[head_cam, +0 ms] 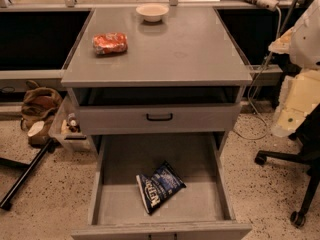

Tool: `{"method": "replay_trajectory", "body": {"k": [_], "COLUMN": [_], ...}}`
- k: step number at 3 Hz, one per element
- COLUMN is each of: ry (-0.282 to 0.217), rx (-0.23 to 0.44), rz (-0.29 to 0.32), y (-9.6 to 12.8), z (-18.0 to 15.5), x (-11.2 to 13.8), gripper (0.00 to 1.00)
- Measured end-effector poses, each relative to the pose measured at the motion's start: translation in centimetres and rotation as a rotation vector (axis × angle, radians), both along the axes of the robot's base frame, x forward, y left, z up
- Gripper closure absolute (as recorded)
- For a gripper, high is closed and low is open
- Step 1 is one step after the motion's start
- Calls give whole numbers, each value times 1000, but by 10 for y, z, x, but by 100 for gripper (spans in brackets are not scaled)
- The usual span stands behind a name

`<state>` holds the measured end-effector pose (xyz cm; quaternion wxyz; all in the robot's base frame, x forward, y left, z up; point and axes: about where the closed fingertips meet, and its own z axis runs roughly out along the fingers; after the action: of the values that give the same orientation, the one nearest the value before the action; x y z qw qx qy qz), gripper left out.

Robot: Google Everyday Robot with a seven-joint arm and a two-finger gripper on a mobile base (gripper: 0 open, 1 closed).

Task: Pick blue chip bag from middle drawer and place on counter

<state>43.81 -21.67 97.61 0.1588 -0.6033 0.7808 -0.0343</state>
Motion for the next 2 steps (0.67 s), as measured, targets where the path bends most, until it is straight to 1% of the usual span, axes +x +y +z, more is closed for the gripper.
{"method": "replay_trajectory", "body": {"k": [1, 2], "ry": [0, -3], "rx": [0, 13], "rz": [0, -9], "y": [0, 1], "z": [0, -6], "x": [0, 2], "gripper": [0, 0]}}
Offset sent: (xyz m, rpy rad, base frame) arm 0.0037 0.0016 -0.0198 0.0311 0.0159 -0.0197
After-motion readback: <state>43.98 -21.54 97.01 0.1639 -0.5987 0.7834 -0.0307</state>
